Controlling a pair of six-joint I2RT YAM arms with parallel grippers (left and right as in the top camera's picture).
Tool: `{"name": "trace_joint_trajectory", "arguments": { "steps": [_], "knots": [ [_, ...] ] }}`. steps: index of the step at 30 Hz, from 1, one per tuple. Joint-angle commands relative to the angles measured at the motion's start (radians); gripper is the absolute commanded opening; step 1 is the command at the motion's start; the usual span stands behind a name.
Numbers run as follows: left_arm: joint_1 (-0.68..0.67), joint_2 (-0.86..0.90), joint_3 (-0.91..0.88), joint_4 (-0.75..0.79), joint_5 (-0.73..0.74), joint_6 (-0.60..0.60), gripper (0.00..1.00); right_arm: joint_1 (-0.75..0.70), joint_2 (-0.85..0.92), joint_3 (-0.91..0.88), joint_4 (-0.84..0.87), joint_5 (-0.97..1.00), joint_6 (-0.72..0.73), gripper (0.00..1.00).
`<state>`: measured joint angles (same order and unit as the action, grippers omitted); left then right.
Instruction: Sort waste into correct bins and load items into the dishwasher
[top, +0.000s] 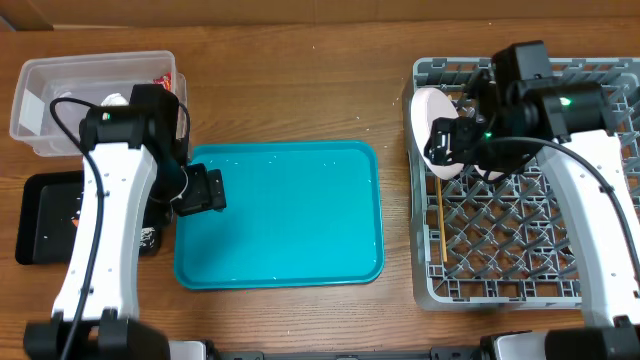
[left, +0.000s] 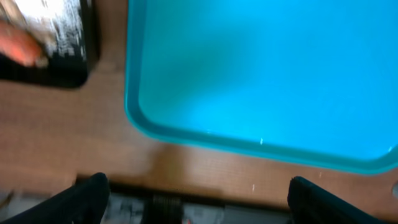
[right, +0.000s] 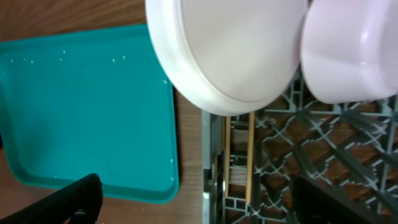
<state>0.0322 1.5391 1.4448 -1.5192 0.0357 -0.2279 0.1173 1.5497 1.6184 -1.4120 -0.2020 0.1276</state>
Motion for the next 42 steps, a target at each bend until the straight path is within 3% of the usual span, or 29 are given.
{"name": "trace_joint_trajectory", "arguments": {
  "steps": [1,8,14,21,33,39,42],
  "knots": [
    [-0.007,-0.214,-0.1,0.08,-0.013,0.023,0.94,-0.026,-0.151,-0.077,0.053,0.004,0.014,1.0],
    [-0.007,-0.758,-0.406,0.391,-0.02,0.048,1.0,-0.029,-0.588,-0.512,0.393,0.052,0.012,1.0],
    [-0.007,-1.052,-0.494,0.469,-0.017,0.037,1.0,-0.029,-0.853,-0.682,0.446,0.112,0.011,1.0],
    [-0.007,-1.089,-0.494,0.402,-0.017,0.037,1.0,-0.029,-0.858,-0.682,0.356,0.112,0.011,1.0],
    [-0.007,-1.089,-0.494,0.285,-0.017,0.037,1.0,-0.024,-0.845,-0.683,0.355,0.111,0.011,1.0],
    [-0.007,-1.089,-0.494,0.285,-0.017,0.037,1.0,-0.063,-0.985,-0.713,0.371,0.138,0.003,1.0],
    [-0.007,-1.089,-0.494,0.285,-0.017,0.037,1.0,-0.091,-1.134,-0.83,0.486,0.134,-0.002,1.0]
  ]
}}
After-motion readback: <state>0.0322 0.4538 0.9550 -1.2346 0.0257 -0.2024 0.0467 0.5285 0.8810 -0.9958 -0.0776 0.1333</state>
